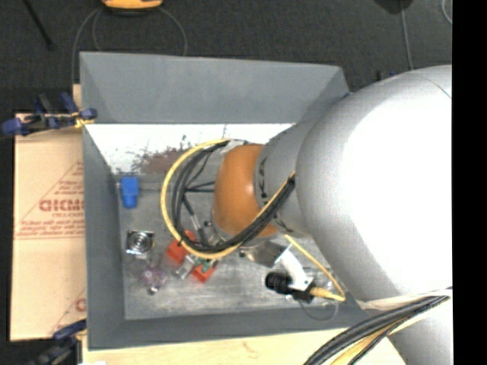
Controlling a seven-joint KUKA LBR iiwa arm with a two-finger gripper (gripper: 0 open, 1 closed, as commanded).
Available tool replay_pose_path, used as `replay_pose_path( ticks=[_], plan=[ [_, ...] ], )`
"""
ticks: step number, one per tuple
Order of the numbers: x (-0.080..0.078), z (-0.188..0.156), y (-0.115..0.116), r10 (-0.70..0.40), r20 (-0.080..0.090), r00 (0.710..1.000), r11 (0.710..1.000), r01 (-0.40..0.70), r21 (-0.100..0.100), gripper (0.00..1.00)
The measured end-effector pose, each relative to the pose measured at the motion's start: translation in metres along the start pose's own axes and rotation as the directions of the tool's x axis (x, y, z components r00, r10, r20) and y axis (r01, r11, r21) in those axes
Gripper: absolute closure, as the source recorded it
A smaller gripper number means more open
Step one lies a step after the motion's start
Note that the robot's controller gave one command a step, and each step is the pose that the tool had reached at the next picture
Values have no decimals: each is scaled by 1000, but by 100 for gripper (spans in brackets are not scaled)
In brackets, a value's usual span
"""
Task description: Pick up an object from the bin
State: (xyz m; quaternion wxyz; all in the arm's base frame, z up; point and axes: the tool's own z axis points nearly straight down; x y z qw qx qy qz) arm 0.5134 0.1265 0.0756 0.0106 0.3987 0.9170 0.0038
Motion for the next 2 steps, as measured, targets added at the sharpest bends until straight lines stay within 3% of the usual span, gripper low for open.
replay_pose_path(
  ticks=[1,2],
  plan=[
    [-2,-19,1,-2,-15,1000,1000,2,12,100],
    [-3,-26,1,-5,-15,1000,1000,5,12,100]
  ],
)
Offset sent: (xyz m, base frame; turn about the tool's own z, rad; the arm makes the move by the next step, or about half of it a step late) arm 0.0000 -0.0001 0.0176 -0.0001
